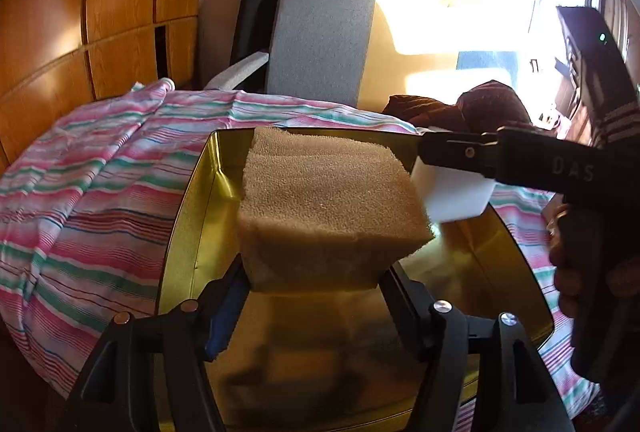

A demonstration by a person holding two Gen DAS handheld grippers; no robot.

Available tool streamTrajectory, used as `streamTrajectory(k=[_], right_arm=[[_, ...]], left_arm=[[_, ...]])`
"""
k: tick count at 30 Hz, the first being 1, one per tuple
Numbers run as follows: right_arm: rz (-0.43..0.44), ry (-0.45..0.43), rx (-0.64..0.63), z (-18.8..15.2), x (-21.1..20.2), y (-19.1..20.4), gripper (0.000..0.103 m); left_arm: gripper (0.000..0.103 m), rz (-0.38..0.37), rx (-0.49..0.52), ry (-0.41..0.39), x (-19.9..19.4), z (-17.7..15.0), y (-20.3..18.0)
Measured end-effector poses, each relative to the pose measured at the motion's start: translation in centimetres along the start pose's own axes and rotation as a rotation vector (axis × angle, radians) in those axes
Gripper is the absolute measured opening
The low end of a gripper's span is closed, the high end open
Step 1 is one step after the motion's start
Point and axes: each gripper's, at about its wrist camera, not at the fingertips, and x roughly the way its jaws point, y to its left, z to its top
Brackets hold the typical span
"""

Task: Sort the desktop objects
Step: 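Carry both sponges over the gold tin and open both grippers to drop them, then move the left gripper to the pink-and-clear hair roller and grasp it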

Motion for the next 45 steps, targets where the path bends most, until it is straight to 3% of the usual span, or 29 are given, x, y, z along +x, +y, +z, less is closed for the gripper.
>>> streamTrajectory(k=[5, 10, 16, 26, 32, 38, 45], right_arm=[[-0.024, 0.051, -0.007, 1.4, 3.6, 0.7, 0.103], [-0.038, 0.044, -0.009, 1.6, 4.1, 0.4, 0.103], [-0.017, 0.009, 0.049, 0.0, 1.8, -0.9, 0.103], [-0.023, -0.061, 0.091, -4.1, -3.5, -2.4, 0.103], [-0.026, -0.088, 0.123, -6.6, -6.2, -3.8, 0.103], [-0.06, -0.105, 0.168, -9.4, -9.0, -6.3, 0.103], [-0.165, -0.13, 0.246, -13.5, -14.1, -10.8, 0.103]], left_arm=[[0.067, 0.026, -0.076, 0.019, 0.8, 0.3, 2.2], [0.067, 0.072, -0.061, 0.049, 1.9, 0.7, 3.0], [0.069, 0.057, -0.041, 0.068, 1.9, 1.1, 2.1], [0.072, -0.01, -0.013, 0.008, -0.6, 1.5, 1.3], [0.072, -0.009, -0.009, -0.04, -2.6, 1.7, 0.0], [0.072, -0.113, 0.072, -0.133, -6.0, 0.7, -3.8], [0.072, -0.366, 0.214, -0.091, -7.1, -1.1, -11.5]])
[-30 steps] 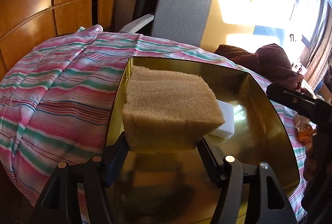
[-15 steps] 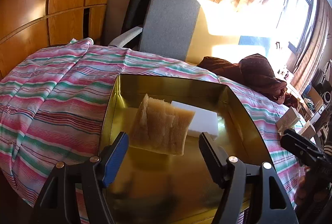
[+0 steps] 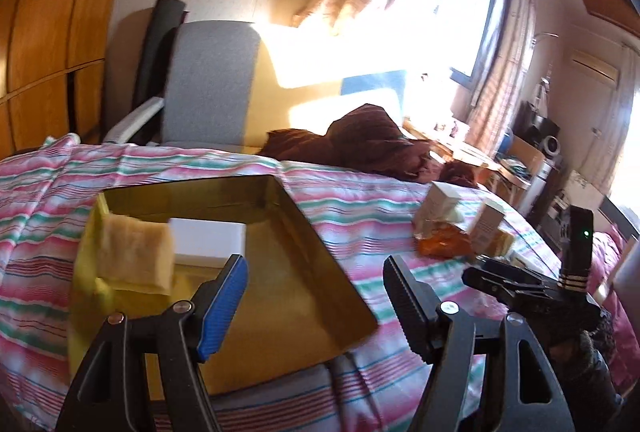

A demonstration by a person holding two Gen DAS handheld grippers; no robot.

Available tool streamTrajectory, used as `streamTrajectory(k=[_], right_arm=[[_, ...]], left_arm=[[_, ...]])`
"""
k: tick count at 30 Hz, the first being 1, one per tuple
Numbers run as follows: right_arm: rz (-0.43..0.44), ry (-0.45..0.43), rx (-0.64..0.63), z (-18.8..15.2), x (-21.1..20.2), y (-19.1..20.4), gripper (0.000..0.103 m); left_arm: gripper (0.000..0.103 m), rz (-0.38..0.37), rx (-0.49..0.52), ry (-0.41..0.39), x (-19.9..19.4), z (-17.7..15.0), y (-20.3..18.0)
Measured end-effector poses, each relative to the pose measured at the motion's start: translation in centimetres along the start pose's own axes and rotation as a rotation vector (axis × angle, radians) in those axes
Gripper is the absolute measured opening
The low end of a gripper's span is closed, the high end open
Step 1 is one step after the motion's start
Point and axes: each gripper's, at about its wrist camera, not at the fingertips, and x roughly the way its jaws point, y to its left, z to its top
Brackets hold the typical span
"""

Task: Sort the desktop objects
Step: 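Move the left gripper to the pink-and-clear hair roller and grasp it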

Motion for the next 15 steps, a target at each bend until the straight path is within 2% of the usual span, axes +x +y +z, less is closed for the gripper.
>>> streamTrajectory(k=[10, 13, 15], right_arm=[[-0.203, -0.158, 0.134, -2.7, -11.5, -10.5, 0.103], [-0.269, -0.223, 0.197, -2.4, -14.3, -13.5, 0.103], [-0.282, -0.259, 0.252, -2.4, -15.4, -15.2, 0.103]], left_arm=[[0.072, -0.306, 0.211, 0.23, 8.8, -4.0, -14.1], [0.072, -0.363, 0.245, 0.286, 10.9, -5.3, -17.4], [0.072, -0.38, 0.264, 0.321, 12.1, -5.9, -19.0]])
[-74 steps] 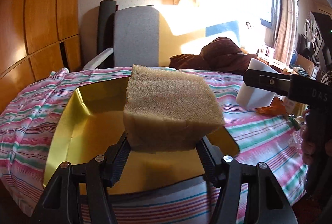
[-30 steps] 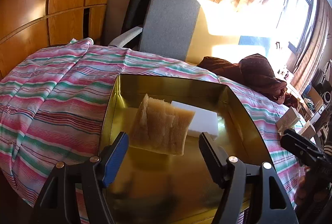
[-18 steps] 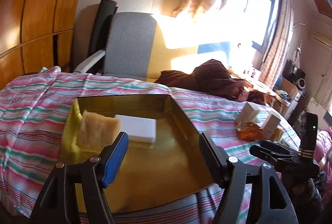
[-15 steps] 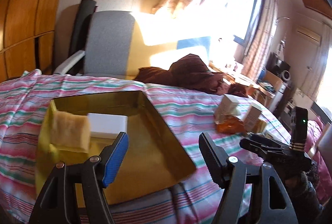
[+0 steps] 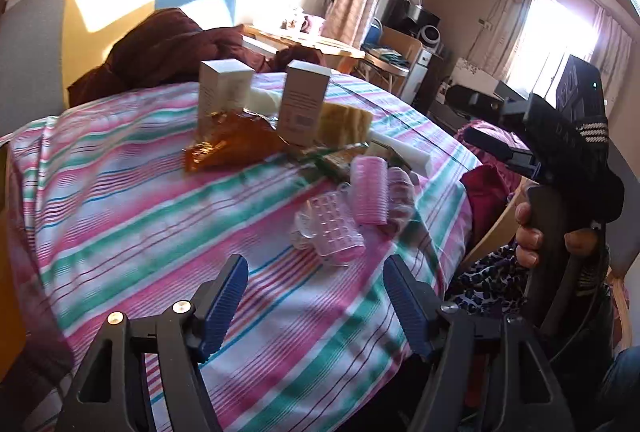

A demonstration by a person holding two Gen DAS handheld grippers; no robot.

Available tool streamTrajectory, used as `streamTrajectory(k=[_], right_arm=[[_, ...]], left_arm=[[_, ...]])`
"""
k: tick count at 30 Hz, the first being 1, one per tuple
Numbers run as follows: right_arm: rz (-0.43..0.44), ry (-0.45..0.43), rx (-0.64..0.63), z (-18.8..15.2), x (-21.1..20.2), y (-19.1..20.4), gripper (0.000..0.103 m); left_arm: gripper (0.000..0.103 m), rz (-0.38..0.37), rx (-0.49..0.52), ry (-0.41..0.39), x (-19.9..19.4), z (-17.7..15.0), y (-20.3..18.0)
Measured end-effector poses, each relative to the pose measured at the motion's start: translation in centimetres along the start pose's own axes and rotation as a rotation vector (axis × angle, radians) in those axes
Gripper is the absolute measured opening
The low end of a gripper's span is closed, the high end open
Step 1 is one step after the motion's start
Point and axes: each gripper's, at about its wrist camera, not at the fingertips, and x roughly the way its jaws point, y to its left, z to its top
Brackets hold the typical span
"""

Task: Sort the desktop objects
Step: 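Move the left gripper to the pink-and-clear hair roller and grasp it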

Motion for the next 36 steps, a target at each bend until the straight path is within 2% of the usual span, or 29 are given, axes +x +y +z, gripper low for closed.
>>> streamTrajectory(k=[4, 6, 22, 26, 30, 36], right_arm=[[-0.014, -0.022, 0.074, 0.2, -0.2, -2.5, 0.103], [-0.014, -0.009, 0.086, -0.1, 0.3, -3.1, 0.103], [-0.018, 0.039, 0.154, -2.2, 2.2, -6.2, 0.103], [-0.022, 0.043, 0.148, -2.3, 2.3, -6.1, 0.103], [-0.029, 0.047, 0.134, -2.3, 2.4, -5.8, 0.103], [-0.041, 0.056, 0.128, -2.4, 2.6, -5.7, 0.103]], left_arm=[[0.075, -0.01, 0.008, 0.03, 2.6, 0.4, -1.0], [0.084, -0.002, 0.008, 0.037, 3.6, 0.6, -1.2], [0.084, 0.111, 0.057, 0.088, 7.8, 1.2, -1.9], [0.079, 0.131, 0.069, 0.087, 8.2, 1.2, -1.7], [0.066, 0.096, 0.071, 0.098, 8.4, 1.0, -1.4], [0.064, 0.085, 0.068, 0.075, 7.6, 0.3, -0.9]])
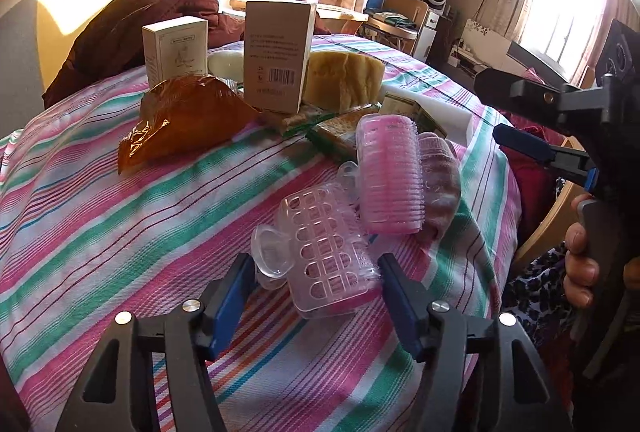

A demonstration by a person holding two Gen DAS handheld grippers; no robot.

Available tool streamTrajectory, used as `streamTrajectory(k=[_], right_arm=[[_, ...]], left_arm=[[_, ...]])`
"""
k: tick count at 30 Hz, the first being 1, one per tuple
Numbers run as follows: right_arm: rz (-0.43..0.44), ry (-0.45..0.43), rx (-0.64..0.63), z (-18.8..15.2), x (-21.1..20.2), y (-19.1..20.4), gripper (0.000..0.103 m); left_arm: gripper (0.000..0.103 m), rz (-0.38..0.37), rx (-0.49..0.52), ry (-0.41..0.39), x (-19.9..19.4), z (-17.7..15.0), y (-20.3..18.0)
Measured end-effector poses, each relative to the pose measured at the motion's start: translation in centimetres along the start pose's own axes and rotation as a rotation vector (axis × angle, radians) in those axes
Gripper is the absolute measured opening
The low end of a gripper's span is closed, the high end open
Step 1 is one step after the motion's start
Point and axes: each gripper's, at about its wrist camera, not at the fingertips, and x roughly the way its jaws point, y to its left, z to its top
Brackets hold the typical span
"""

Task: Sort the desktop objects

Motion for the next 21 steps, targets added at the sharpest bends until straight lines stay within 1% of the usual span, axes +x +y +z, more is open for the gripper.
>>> streamTrajectory(k=[5, 7, 13, 16, 18, 21], right_arm=[[-0.006, 0.013, -0.006, -0.1, 0.3, 0.1, 0.103], [-0.006, 0.015, -0.01, -0.1, 0.3, 0.2, 0.103], [-0.01, 0.011, -0.024, 0.1, -0.1, 0.8, 0.103], [-0.012, 0.024, -0.033, 0.1, 0.1, 1.3, 0.103], [-0.009, 0.042, -0.042, -0.1, 0.3, 1.8, 0.103], [-0.011, 0.067, -0.064, -0.4, 0.7, 2.7, 0.103]], left_arm=[[0.064, 0.042, -0.04, -0.014, -1.4, -0.8, 1.5], [0.064, 0.077, -0.054, -0.021, -2.2, -1.3, 2.2], [0.064, 0.194, -0.076, -0.08, -5.7, -3.0, 4.5], [0.064, 0.239, -0.096, -0.095, -6.5, -3.8, 5.8], [0.064, 0.249, -0.134, -0.089, -6.4, -4.2, 7.1], [0.064, 0.239, -0.18, -0.084, -6.2, -4.7, 8.5]])
